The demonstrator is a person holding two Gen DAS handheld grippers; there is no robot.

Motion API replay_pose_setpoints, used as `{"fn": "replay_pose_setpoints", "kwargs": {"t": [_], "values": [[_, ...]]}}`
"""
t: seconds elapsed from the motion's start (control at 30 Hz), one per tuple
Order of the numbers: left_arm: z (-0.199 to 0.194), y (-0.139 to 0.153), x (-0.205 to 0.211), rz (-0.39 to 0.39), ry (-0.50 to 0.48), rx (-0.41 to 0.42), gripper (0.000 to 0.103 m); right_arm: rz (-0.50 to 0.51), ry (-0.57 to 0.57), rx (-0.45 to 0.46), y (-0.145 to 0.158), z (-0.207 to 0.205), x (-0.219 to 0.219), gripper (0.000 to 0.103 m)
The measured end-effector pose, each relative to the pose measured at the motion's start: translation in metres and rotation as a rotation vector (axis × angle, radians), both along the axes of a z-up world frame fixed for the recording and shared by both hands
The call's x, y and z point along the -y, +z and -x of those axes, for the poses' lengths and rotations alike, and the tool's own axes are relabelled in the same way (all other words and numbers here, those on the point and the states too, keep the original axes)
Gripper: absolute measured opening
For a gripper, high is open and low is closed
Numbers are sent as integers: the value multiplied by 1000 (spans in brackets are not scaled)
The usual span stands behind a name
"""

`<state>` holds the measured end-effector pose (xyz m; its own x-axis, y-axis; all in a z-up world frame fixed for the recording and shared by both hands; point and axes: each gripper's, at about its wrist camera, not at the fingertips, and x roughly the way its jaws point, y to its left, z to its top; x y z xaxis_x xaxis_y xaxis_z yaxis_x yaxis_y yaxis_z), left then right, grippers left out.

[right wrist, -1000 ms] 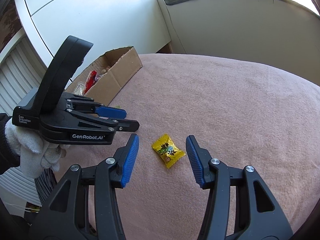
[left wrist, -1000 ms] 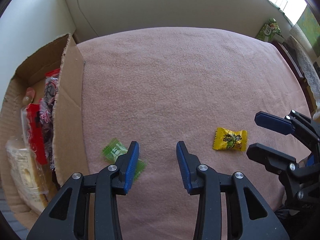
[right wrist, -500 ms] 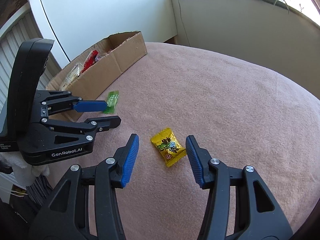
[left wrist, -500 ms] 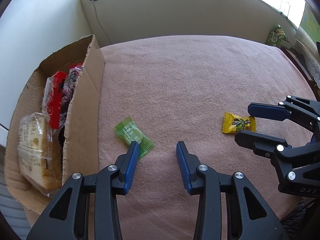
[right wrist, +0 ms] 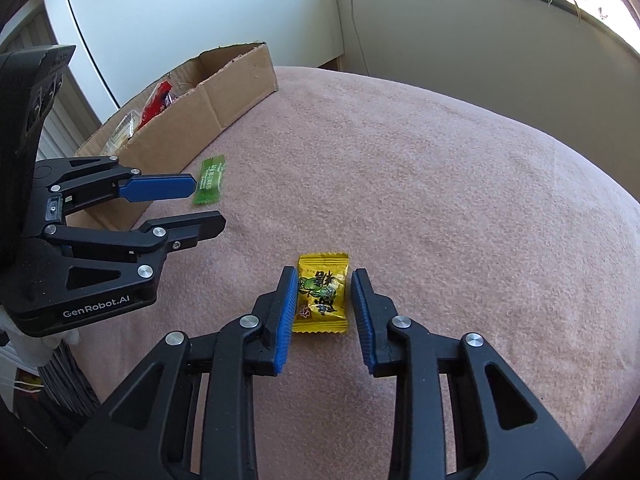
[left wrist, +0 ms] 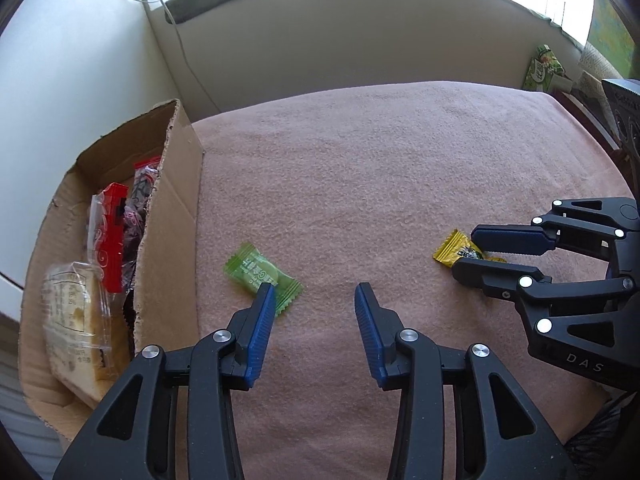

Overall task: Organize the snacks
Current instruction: 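Grasp the green-wrapped candy with the left gripper while the right lifts the yellow candy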

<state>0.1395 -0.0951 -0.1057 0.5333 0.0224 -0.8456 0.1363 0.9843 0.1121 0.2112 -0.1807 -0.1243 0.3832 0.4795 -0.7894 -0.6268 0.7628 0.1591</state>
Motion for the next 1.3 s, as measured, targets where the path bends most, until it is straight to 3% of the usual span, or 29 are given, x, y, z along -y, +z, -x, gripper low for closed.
{"fn": "replay_pose_setpoints", "kwargs": {"t": [0.3,0.47,0.73,0.9,1.07,1.2,1.3], "values": [[-23,-12,-3,-13,182,-40,47,-13,67,-14,0,-10,-3,29],[-43,-15,-3,-4,228,-34,51,-55,98,-25,-1,-10,1,29],[-50,-16,3,-17,145,-8,45,-32,87,5,1,2,6,29],[-45,-18,7,-95,124,11,48,-42,94,7,3,4,9,29],[-56,-22,0,-18,135,3,48,-40,99,1,2,7,15,29],[-55,-22,3,26,70,-7,23,-41,99,-10,1,5,16,29],[-54,-23,7,18,35,4,21,-7,98,10,1,8,10,31]]}}
